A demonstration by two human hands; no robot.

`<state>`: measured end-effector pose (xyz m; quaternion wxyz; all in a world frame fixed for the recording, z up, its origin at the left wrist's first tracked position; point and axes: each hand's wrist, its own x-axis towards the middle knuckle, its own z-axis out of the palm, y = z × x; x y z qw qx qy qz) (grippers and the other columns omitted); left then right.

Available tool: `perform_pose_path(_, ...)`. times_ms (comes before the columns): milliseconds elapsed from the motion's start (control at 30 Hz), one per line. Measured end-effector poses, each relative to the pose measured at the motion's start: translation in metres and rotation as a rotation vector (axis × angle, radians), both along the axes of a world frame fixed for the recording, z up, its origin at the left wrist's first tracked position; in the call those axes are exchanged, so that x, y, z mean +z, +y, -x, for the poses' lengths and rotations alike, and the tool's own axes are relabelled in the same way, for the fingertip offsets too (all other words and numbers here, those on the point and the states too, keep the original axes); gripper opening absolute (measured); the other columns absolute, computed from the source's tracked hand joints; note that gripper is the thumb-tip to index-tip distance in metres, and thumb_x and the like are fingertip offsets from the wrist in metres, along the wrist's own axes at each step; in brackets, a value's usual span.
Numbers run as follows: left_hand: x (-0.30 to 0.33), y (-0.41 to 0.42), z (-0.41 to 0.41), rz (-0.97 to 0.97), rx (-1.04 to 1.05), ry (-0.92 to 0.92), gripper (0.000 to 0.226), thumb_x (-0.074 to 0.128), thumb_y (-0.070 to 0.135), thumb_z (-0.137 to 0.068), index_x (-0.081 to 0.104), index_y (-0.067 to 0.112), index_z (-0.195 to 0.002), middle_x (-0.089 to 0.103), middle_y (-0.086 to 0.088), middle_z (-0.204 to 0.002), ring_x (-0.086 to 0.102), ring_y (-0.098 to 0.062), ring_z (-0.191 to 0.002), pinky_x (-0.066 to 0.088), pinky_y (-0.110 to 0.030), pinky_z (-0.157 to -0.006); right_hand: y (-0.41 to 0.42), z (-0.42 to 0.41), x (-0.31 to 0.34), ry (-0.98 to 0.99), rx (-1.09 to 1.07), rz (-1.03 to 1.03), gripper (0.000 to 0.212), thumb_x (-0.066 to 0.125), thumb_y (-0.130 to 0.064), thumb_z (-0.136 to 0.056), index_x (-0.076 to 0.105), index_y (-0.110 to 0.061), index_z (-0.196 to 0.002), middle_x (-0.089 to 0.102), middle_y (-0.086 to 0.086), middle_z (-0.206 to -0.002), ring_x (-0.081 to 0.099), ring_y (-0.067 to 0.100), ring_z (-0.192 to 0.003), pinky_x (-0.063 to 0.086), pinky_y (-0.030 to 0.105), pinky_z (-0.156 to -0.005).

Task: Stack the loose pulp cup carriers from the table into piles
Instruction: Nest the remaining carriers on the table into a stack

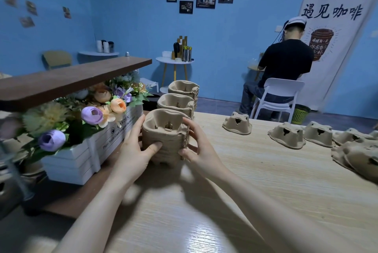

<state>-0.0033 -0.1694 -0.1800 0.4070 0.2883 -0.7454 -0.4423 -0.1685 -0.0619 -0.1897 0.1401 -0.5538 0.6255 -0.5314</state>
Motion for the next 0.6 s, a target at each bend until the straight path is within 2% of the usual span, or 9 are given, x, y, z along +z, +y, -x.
perform_pose_path(33, 0.001, 0.001, -0.002, 0.024, 0.025, -0.048, 0.081, 0.072, 0.010, -0.089, 0.029, 0.037, -0.153, 0.041, 0.003, -0.149, 0.050, -0.014, -0.125, 0.043, -0.042, -0.110, 0.001, 0.001, 0.001, 0.009, -0.001, -0.005, 0.080, 0.062, -0.009, -0.078, 0.033, -0.040, -0.145, 0.037, -0.014, -0.149, 0.036, 0.004, -0.138, 0.042, 0.048, -0.109)
perform_pose_path(100, 0.006, 0.006, -0.006, 0.066, 0.067, -0.144, 0.080, 0.070, 0.016, -0.090, 0.027, 0.037, -0.154, 0.040, 0.003, -0.143, 0.049, -0.015, -0.124, 0.042, -0.047, -0.109, 0.005, 0.002, 0.002, 0.013, 0.000, -0.011, 0.080, 0.064, -0.006, -0.083, 0.031, -0.040, -0.147, 0.037, -0.015, -0.151, 0.035, 0.002, -0.138, 0.042, 0.046, -0.109)
perform_pose_path(200, 0.013, 0.027, -0.015, 0.159, 0.138, -0.232, 0.074, 0.066, 0.022, -0.093, 0.026, 0.040, -0.153, 0.039, 0.008, -0.130, 0.048, -0.018, -0.125, 0.042, -0.043, -0.105, 0.020, 0.007, 0.003, 0.036, 0.012, -0.028, 0.078, 0.066, -0.006, -0.089, 0.030, -0.042, -0.147, 0.039, -0.016, -0.150, 0.038, -0.003, -0.135, 0.043, 0.038, -0.108)
perform_pose_path(267, 0.022, 0.051, -0.018, 0.310, 0.237, -0.315, 0.068, 0.064, 0.026, -0.093, 0.032, 0.034, -0.152, 0.041, 0.004, -0.134, 0.045, -0.022, -0.129, 0.043, -0.044, -0.101, 0.033, 0.013, 0.001, 0.090, 0.014, -0.052, 0.076, 0.066, -0.008, -0.090, 0.030, -0.049, -0.143, 0.040, -0.017, -0.148, 0.042, -0.002, -0.132, 0.045, 0.032, -0.104)
perform_pose_path(333, 0.032, 0.079, -0.013, 0.451, 0.265, -0.319, 0.060, 0.062, 0.028, -0.094, 0.039, 0.030, -0.150, 0.043, 0.002, -0.140, 0.044, -0.022, -0.130, 0.044, -0.045, -0.097, 0.049, 0.024, -0.002, 0.136, -0.015, -0.078, 0.074, 0.066, -0.010, -0.090, 0.029, -0.052, -0.138, 0.043, -0.013, -0.146, 0.045, 0.001, -0.129, 0.045, 0.029, -0.102)
perform_pose_path(400, 0.040, 0.107, 0.001, 0.530, 0.131, -0.267, 0.050, 0.057, 0.032, -0.096, 0.047, 0.030, -0.145, 0.049, 0.004, -0.136, 0.049, -0.019, -0.124, 0.048, -0.042, -0.094, 0.064, 0.040, -0.006, 0.157, -0.071, -0.093, 0.069, 0.066, -0.010, -0.090, 0.032, -0.047, -0.137, 0.049, -0.008, -0.140, 0.049, 0.001, -0.124, 0.047, 0.029, -0.100)
perform_pose_path(467, 0.038, 0.127, 0.023, 0.577, -0.047, -0.301, 0.046, 0.053, 0.038, -0.095, 0.051, 0.033, -0.141, 0.051, 0.005, -0.135, 0.052, -0.018, -0.123, 0.049, -0.040, -0.095, 0.079, 0.059, -0.010, 0.169, -0.126, -0.105, 0.064, 0.066, -0.008, -0.090, 0.037, -0.041, -0.136, 0.052, -0.007, -0.136, 0.051, 0.002, -0.121, 0.048, 0.031, -0.098)
perform_pose_path(600, 0.023, 0.142, 0.082, 0.711, -0.265, -0.665, 0.048, 0.050, 0.041, -0.098, 0.039, 0.037, -0.146, 0.041, 0.002, -0.140, 0.041, -0.019, -0.132, 0.041, -0.037, -0.100, 0.100, 0.103, -0.012, 0.216, -0.229, -0.148, 0.056, 0.065, -0.005, -0.088, 0.047, -0.033, -0.133, 0.056, -0.004, -0.132, 0.054, 0.010, -0.117, 0.050, 0.041, -0.097)
